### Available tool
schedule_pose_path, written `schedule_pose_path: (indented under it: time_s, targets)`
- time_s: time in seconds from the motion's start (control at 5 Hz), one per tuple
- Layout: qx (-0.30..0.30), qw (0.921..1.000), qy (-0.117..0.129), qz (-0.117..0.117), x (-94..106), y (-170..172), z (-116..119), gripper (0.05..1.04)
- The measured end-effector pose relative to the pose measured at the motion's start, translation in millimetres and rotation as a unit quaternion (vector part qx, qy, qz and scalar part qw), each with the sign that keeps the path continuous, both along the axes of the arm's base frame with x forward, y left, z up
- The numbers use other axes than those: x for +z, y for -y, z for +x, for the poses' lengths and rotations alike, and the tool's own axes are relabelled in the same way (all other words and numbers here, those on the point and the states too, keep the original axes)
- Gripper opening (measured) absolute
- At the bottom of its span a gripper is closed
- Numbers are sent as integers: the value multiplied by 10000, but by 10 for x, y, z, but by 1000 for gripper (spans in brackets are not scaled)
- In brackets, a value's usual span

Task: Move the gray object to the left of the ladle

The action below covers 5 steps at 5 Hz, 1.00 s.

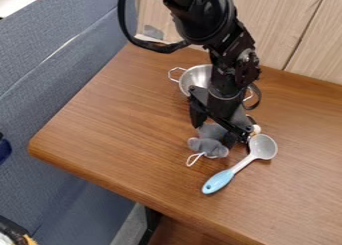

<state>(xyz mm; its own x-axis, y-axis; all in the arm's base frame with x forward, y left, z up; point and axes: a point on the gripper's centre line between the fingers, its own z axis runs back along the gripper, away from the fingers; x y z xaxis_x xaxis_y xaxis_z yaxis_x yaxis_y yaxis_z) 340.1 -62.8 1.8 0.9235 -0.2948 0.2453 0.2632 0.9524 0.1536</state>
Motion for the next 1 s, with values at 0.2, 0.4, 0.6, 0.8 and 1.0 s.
schedule_pose_path:
  time_s: [0.2,0.4,0.6,0.8,1.0]
  targets:
    - [8,10000,55,-21,42,18,8,1000]
    - [-39,9990,428,-109,317,96,47,1000]
    - [-106,9970,745,-183,593,140,30,1000]
    - [-226,9956,809,-414,756,173,-25,1000]
    - [-217,9955,824,-405,775,147,-22,1000]
